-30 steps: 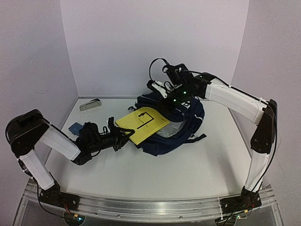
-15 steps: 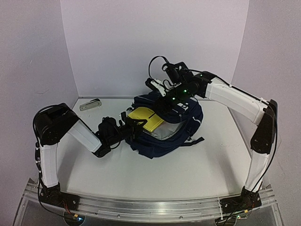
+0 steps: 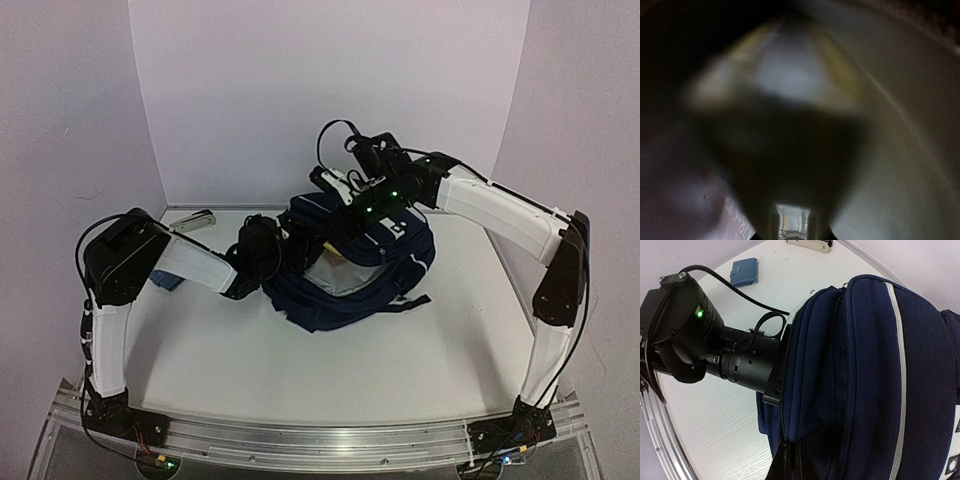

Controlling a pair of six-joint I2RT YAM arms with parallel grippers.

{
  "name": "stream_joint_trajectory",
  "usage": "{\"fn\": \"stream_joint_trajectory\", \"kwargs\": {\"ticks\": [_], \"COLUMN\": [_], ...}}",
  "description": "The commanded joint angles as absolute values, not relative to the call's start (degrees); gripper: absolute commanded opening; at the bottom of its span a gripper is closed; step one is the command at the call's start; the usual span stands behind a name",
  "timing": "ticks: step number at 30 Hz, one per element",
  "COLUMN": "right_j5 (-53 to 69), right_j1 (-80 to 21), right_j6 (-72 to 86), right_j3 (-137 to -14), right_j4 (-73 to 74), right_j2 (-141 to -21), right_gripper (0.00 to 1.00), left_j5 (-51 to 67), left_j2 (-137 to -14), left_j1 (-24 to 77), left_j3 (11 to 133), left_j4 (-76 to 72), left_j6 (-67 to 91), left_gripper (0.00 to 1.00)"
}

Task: Pack the student bag
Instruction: Place the book in the student bag.

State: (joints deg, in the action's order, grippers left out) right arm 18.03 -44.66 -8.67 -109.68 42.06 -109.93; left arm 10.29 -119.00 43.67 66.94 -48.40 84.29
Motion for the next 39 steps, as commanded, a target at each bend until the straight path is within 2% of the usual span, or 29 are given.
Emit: {"fn": "stream_joint_trajectory", "kwargs": {"ticks": [1,6,7,14,20,21,24,26,28,34,35,36,39], "right_j5": [22.92,22.53,22.58,23.23,24.98,25.31,26.52,27.43,28.33,29.44,28.41,28.01,27.36], "right_j1": [-45.87,-44.03,-43.86,-43.68,-43.68,-43.68,-43.68,-43.69,-43.68,-43.68,-43.60,-43.44,-42.89], "right_j6": [-8.90,-8.52,-8.46,-8.44,-7.82,-7.73,-7.25,-6.90,-6.62,-6.54,-6.51,-6.76,-6.99], "right_j3": [-110.80,-109.79,-109.49,-108.55,-107.90,-107.71,-106.97,-106.59,-106.04,-104.43,-104.33,-104.34,-104.24], "right_j4": [37.35,37.23,37.23,37.27,37.20,37.20,37.24,37.26,37.21,37.19,37.16,37.17,37.20], "right_j2": [-107.75,-107.94,-107.93,-107.60,-107.29,-107.11,-106.40,-105.96,-105.64,-104.62,-104.46,-104.36,-104.15], "right_gripper": [0.00,0.00,0.00,0.00,0.00,0.00,0.00,0.00,0.00,0.00,0.00,0.00,0.00], "left_j5": [12.07,10.53,9.99,7.44,5.26,5.14,6.04,7.35,7.78,10.35,10.91,11.40,11.87], "left_j2": [-116.96,-111.22,-109.67,-101.15,-100.21,-100.64,-103.19,-105.45,-107.58,-114.54,-115.85,-116.58,-115.90], "left_j1": [44.14,45.20,45.44,47.42,47.76,47.72,47.49,47.27,46.97,45.35,44.98,44.77,44.69], "left_j3": [69.84,64.04,63.15,57.29,55.06,55.49,57.50,59.46,61.56,71.11,72.31,73.05,71.87], "left_j4": [-48.74,-46.80,-45.23,-37.06,-37.21,-37.06,-37.79,-39.27,-40.15,-40.42,-40.58,-41.05,-41.97], "left_j6": [80.41,80.05,79.52,77.24,77.20,76.83,75.90,75.35,74.72,73.56,73.46,73.61,73.21], "left_gripper": [0.22,0.50,0.53,0.56,0.46,0.42,0.15,0.04,0.00,0.00,0.02,0.08,0.34]}}
